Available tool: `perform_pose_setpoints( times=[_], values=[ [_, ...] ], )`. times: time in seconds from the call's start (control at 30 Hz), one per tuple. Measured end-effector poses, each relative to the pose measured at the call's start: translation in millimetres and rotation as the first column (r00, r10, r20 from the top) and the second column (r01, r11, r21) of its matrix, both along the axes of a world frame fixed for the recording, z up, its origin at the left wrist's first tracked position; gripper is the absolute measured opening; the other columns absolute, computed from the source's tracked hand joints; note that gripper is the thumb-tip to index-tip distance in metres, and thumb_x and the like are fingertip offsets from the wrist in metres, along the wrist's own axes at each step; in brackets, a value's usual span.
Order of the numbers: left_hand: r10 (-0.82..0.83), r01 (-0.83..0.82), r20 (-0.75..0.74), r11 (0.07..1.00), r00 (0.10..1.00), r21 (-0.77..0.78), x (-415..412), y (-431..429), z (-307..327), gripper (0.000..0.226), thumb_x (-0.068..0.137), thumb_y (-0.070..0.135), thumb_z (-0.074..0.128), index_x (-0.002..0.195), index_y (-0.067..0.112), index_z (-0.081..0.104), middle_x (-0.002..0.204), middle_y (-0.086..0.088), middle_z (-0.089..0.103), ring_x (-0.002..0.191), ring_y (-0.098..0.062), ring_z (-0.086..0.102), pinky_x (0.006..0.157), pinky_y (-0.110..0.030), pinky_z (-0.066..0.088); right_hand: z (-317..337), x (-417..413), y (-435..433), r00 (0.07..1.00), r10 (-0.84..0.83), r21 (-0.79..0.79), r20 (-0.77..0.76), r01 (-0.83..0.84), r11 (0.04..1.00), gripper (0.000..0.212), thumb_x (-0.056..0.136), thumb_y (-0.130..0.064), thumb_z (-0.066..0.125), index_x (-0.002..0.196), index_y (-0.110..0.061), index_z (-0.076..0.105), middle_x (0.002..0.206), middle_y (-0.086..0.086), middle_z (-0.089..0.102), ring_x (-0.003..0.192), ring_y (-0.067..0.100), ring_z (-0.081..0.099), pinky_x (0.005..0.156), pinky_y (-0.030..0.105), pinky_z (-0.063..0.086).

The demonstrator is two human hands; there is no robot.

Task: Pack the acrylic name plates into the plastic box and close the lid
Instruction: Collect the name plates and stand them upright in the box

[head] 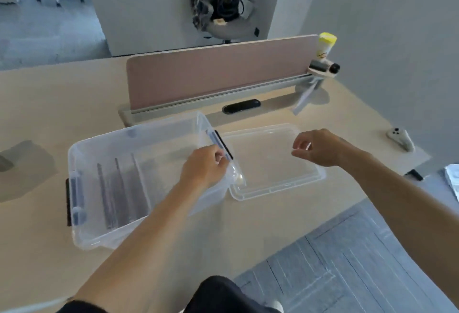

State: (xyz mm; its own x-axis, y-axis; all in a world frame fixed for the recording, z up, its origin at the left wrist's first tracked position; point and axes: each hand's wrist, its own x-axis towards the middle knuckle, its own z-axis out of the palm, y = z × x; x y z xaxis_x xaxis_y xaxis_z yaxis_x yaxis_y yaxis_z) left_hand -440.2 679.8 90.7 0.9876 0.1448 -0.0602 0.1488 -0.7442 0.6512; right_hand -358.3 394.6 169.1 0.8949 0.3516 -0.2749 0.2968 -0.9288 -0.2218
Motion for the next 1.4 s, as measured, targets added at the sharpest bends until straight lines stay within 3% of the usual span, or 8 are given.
perform_pose_setpoints(
  times=[0.17, 0.3, 0.47, 0.63, 0.77, 0.97, 1.23, 1.4],
  values=[
    [-0.198, 0.204, -0.144, 0.978, 0.97, 0.033, 38, -89, 8, 0.022, 0.088, 0.038, 0.054, 0.102, 0.027, 0.067, 0.098, 0.011, 0.067, 0.091, -0.012, 0.063, 0.082, -0.032, 0.053, -8, 15, -117, 0.997, -0.075, -0.01, -0.004, 0.075, 0.997, 0.025, 0.086, -0.041, 0.069, 0.106, -0.027, 0.067, 0.094, -0.011, 0.068, 0.092, 0.013, 0.061, 0.075, 0.028, 0.046],
    [-0.205, 0.208, -0.163, 0.978, 0.965, 0.004, 65, -166, 12, 0.02, 0.091, 0.036, 0.057, 0.105, 0.028, 0.068, 0.103, 0.01, 0.066, 0.095, -0.011, 0.062, 0.082, -0.027, 0.049, -14, 30, -209, 0.992, -0.129, 0.033, -0.003, 0.129, 0.991, 0.028, 0.087, -0.044, 0.067, 0.109, -0.026, 0.066, 0.099, -0.007, 0.069, 0.093, 0.017, 0.062, 0.08, 0.032, 0.05],
    [-0.255, 0.252, -0.204, 0.967, 0.945, -0.039, 90, -251, 14, 0.019, 0.09, 0.038, 0.059, 0.105, 0.031, 0.068, 0.103, 0.013, 0.065, 0.095, -0.007, 0.062, 0.08, -0.025, 0.047, -22, 47, -297, 0.981, -0.192, 0.115, 0.004, 0.191, 0.975, 0.026, 0.088, -0.043, 0.067, 0.107, -0.025, 0.068, 0.095, -0.007, 0.069, 0.09, 0.015, 0.061, 0.071, 0.027, 0.043],
    [-0.279, 0.282, -0.214, 0.959, 0.936, -0.016, 138, -309, 12, 0.012, 0.089, 0.035, 0.061, 0.098, 0.031, 0.068, 0.099, 0.014, 0.066, 0.092, -0.007, 0.063, 0.078, -0.023, 0.046, -26, 78, -353, 0.964, -0.264, 0.163, 0.011, 0.259, 0.952, 0.026, 0.088, -0.04, 0.067, 0.106, -0.022, 0.069, 0.094, -0.006, 0.07, 0.092, 0.017, 0.063, 0.081, 0.033, 0.052],
    [-0.27, 0.264, -0.177, 0.963, 0.947, -0.054, 195, -344, 2, 0.015, 0.089, 0.032, 0.061, 0.102, 0.028, 0.069, 0.098, 0.013, 0.066, 0.092, -0.008, 0.063, 0.081, -0.024, 0.046, -29, 122, -385, 0.959, -0.284, 0.121, -0.006, 0.282, 0.952, 0.028, 0.089, -0.041, 0.066, 0.109, -0.022, 0.068, 0.096, -0.007, 0.07, 0.091, 0.014, 0.063, 0.083, 0.032, 0.052],
    [-0.275, 0.242, -0.183, 0.953, 0.944, -0.184, 293, -395, -25, 0.004, 0.087, 0.032, 0.062, 0.089, 0.035, 0.064, 0.091, 0.014, 0.067, 0.093, -0.013, 0.064, 0.081, -0.027, 0.046, -21, 199, -421, 0.968, -0.249, 0.001, -0.021, 0.249, 0.969, 0.026, 0.092, -0.042, 0.061, 0.109, -0.023, 0.067, 0.098, -0.007, 0.067, 0.092, 0.012, 0.058, 0.079, 0.023, 0.043],
    [-0.167, 0.11, -0.254, 0.968, 0.953, -0.226, 352, -421, -42, 0.017, 0.088, 0.035, 0.059, 0.096, 0.025, 0.07, 0.094, 0.013, 0.066, 0.096, -0.014, 0.063, 0.086, -0.031, 0.051, -32, 319, -438, 0.987, -0.133, -0.046, -0.094, 0.129, 0.991, 0.024, 0.093, -0.044, 0.059, 0.106, -0.026, 0.066, 0.096, -0.009, 0.066, 0.091, 0.014, 0.061, 0.082, 0.031, 0.05],
    [-0.004, -0.069, -0.326, 0.975, 0.945, -0.211, 368, -417, -52, 0.014, 0.089, 0.035, 0.058, 0.1, 0.035, 0.067, 0.096, 0.018, 0.062, 0.097, -0.011, 0.062, 0.082, -0.028, 0.049, -59, 393, -433, 0.988, 0.001, -0.002, -0.152, -0.002, 1.0, 0.024, 0.092, -0.045, 0.06, 0.105, -0.027, 0.067, 0.1, -0.006, 0.068, 0.095, 0.017, 0.062, 0.085, 0.037, 0.053]
  ],
)
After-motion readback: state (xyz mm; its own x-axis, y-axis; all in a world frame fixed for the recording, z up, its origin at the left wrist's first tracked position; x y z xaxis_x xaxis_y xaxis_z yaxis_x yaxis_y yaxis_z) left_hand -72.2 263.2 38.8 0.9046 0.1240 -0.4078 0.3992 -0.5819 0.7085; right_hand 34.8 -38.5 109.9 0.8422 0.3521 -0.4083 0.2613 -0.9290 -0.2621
